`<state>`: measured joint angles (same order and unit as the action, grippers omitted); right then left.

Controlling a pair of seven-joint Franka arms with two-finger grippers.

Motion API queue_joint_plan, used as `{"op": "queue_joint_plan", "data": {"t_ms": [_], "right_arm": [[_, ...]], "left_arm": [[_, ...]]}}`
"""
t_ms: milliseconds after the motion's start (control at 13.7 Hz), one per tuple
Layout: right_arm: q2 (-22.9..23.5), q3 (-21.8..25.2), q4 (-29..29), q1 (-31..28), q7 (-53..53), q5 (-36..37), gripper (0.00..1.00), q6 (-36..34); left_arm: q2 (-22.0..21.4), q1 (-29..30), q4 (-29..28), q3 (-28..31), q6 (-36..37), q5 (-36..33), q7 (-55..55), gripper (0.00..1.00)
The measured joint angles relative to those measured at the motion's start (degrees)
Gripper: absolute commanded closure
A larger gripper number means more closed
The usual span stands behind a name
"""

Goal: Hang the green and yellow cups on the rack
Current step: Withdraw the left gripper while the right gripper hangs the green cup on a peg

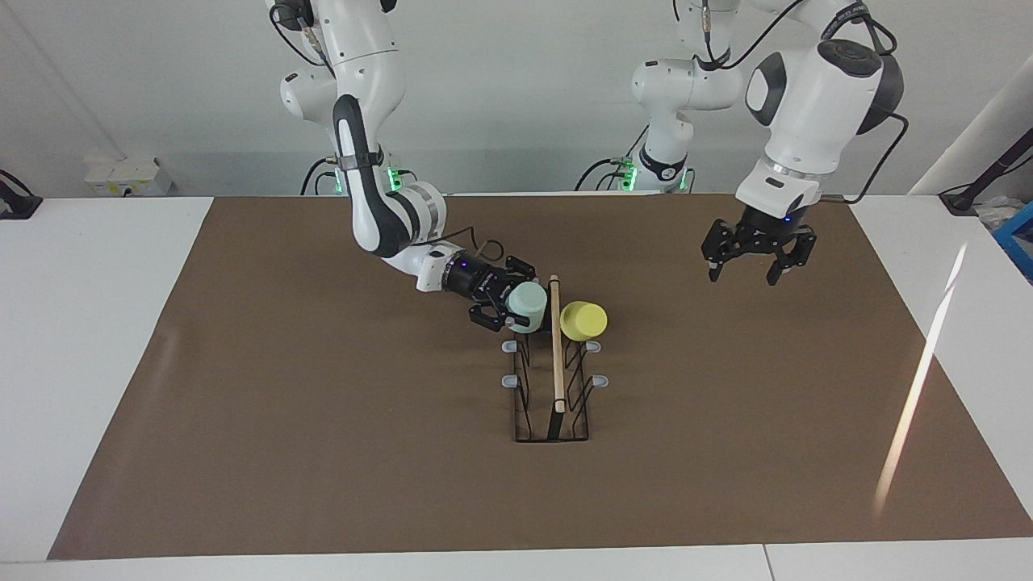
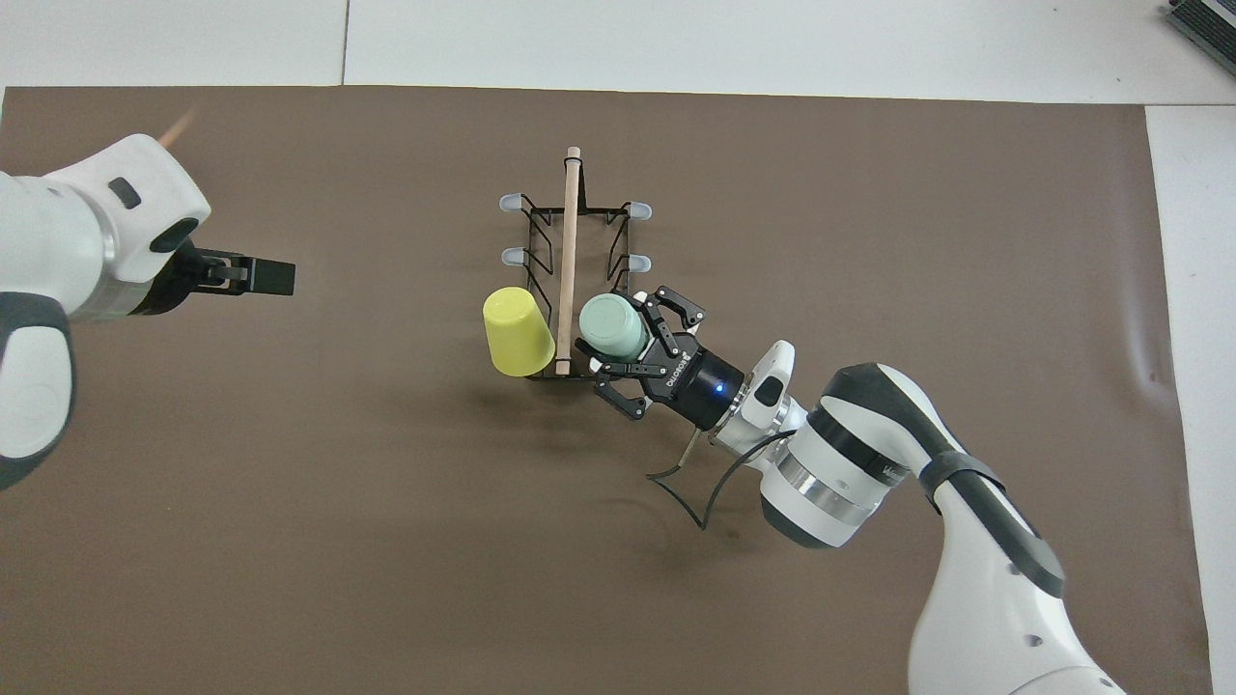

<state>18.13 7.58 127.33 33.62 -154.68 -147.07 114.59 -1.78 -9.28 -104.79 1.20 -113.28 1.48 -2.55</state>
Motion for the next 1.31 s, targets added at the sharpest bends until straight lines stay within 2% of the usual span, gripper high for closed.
{"op": "queue_joint_plan", "data": {"t_ms": [364,437,510,801,1092,1310], "right_arm": [[0.64,0.22,1.08,-0.45,-0.04,0.00,1.00,-0.10],[0.64,0.23,1.35,-0.57,-0.05,0.00,0.08,-0.12],[0.64,0.23,1.50,-0.63,-0.05,0.00,0.00,-0.12],[0.64,0.23,1.61,-0.82,-0.08,0.30,0.00,-0.12],[0.71,0.24,1.95,-1.04,-0.08,1.61,0.00,0.94],[0.75,0.29,2.08,-3.25,-0.10,6.47,0.00,1.25]], "left_arm": [[0.01,1.24,6.75,3.90,10.18,0.02,-8.66,0.00],[0.02,1.61,7.68,3.97,11.72,0.02,-9.77,0.00],[0.05,1.67,8.63,4.09,13.33,0.02,-10.33,0.00],[0.45,1.67,12.31,4.80,19.64,0.01,-11.07,0.00],[0.54,1.69,12.56,5.01,21.14,0.01,-11.11,0.00],[0.63,1.78,12.56,5.52,22.50,0.01,-10.05,0.00]]}}
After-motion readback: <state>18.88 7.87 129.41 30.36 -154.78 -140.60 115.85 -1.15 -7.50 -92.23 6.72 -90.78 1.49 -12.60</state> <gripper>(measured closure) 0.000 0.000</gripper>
